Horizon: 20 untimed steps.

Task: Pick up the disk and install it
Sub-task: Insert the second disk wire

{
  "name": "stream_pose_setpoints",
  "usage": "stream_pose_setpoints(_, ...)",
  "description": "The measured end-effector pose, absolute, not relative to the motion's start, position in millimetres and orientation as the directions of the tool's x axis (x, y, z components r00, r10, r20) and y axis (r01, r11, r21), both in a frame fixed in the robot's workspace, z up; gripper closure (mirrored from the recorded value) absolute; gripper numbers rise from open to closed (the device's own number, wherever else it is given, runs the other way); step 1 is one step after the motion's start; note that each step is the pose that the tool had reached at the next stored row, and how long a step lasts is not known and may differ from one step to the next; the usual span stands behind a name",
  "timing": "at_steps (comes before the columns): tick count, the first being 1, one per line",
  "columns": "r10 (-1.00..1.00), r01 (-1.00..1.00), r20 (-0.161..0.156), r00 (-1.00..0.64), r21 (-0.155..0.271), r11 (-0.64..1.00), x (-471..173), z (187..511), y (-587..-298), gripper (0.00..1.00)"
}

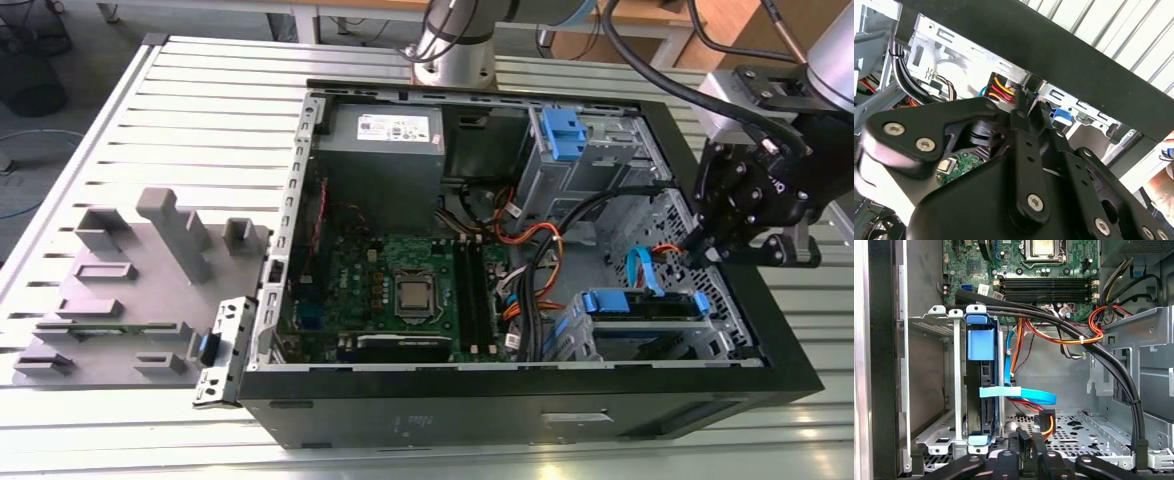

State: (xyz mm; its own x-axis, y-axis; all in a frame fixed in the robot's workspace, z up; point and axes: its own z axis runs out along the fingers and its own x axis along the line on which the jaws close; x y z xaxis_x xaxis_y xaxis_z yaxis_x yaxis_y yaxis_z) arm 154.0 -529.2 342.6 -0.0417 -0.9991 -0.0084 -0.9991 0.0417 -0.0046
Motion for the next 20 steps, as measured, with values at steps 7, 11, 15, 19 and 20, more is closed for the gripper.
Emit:
stream_pose_setpoints(7,-0.999,-0.999,-0.008,-0.042,-0.005,0.042,154.0,342.6,-529.2,0.84)
stream_pose_setpoints(11,-0.999,-0.999,-0.008,-0.042,-0.005,0.042,150.5,342.6,-529.1,0.84)
stream_pose_setpoints(15,-0.999,-0.999,-0.009,-0.042,-0.007,0.042,144.2,342.5,-530.1,0.84)
stream_pose_setpoints(19,-0.999,-0.999,-0.009,-0.042,-0.008,0.042,140.0,342.6,-534.3,0.84)
stream_pose_setpoints(20,-0.999,-0.999,-0.009,-0.042,-0.008,0.042,139.1,342.6,-535.7,0.84)
